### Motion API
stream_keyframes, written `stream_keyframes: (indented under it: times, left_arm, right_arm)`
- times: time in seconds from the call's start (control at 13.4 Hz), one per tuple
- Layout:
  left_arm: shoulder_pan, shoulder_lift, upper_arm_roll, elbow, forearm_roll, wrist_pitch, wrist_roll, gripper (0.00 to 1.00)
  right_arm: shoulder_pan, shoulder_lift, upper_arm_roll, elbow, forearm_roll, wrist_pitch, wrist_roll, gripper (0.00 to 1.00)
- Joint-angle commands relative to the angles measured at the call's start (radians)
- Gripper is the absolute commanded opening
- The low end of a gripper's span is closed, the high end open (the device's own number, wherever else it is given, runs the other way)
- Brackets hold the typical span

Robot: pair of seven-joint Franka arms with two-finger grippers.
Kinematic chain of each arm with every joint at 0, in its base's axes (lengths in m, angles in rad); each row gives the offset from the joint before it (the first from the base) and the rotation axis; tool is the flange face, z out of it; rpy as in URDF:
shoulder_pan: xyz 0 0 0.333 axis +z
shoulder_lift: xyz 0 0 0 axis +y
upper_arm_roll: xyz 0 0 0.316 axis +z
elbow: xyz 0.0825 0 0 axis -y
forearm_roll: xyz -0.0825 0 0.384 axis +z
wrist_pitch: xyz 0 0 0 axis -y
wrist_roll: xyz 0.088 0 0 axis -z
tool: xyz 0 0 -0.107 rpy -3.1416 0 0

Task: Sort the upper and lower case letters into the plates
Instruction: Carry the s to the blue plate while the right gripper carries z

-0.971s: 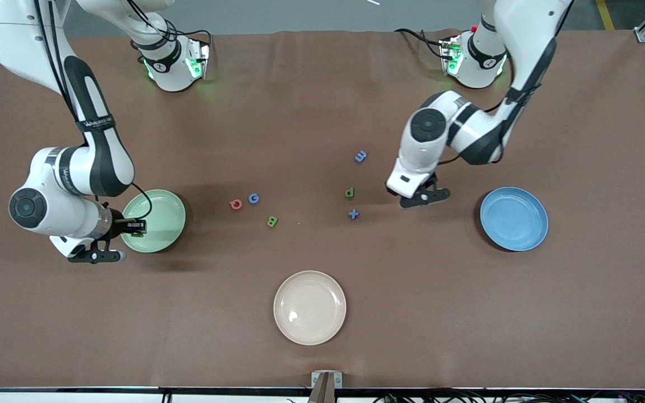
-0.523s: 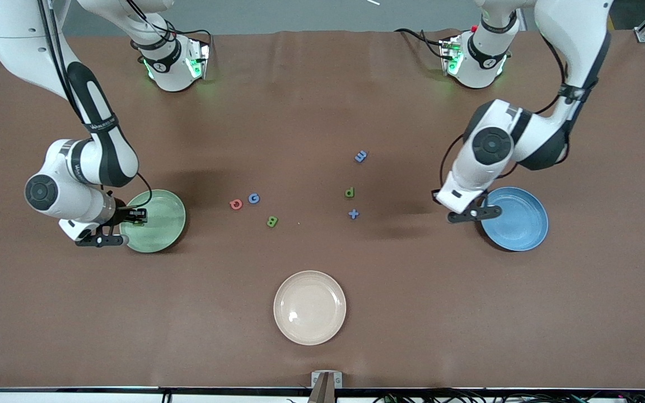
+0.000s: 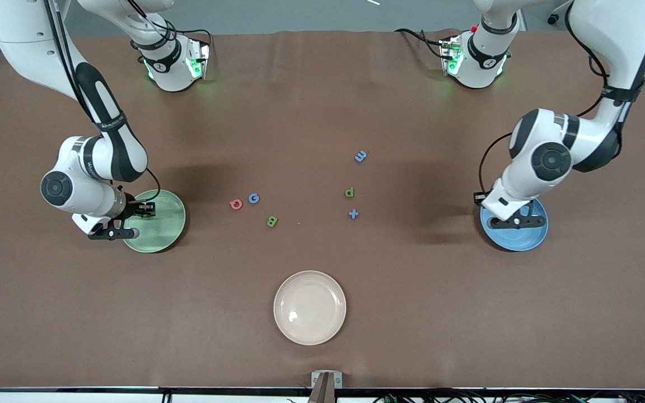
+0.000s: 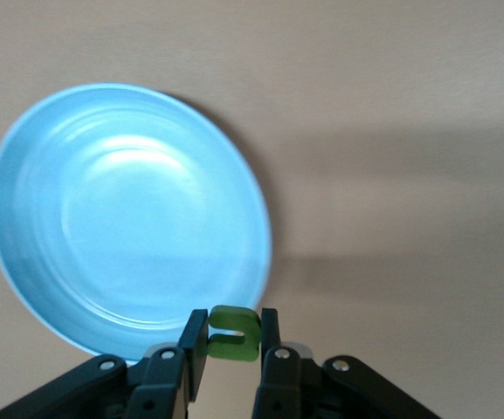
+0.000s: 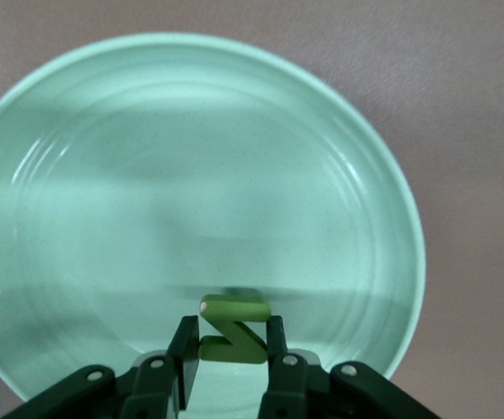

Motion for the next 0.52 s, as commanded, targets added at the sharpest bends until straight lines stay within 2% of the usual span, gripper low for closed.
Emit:
stream_keyframes:
  times: [0.0,0.22,0.45]
  left_arm:
    - [0.064,0.010,-0.012,-0.003,-0.006,0.008,0.100,0.17]
    - [0.101,0.050,-0.009,-0.001,-0.001,0.054,0.152,0.17]
    - [0.144,0.096,-0.008,0.003,0.070,0.091,0.175,0.18]
  right_arm:
    - [0.006,-0.046,0.011,-0.056,0.008,0.000,-0.002,0.02]
    - [0.008,-0.046,0.013,-0.058,0.008,-0.024,-0.001,0.05]
    - [0.008,-0.046,0.016,-0.056,0.013,-0.054,0.001,0.08]
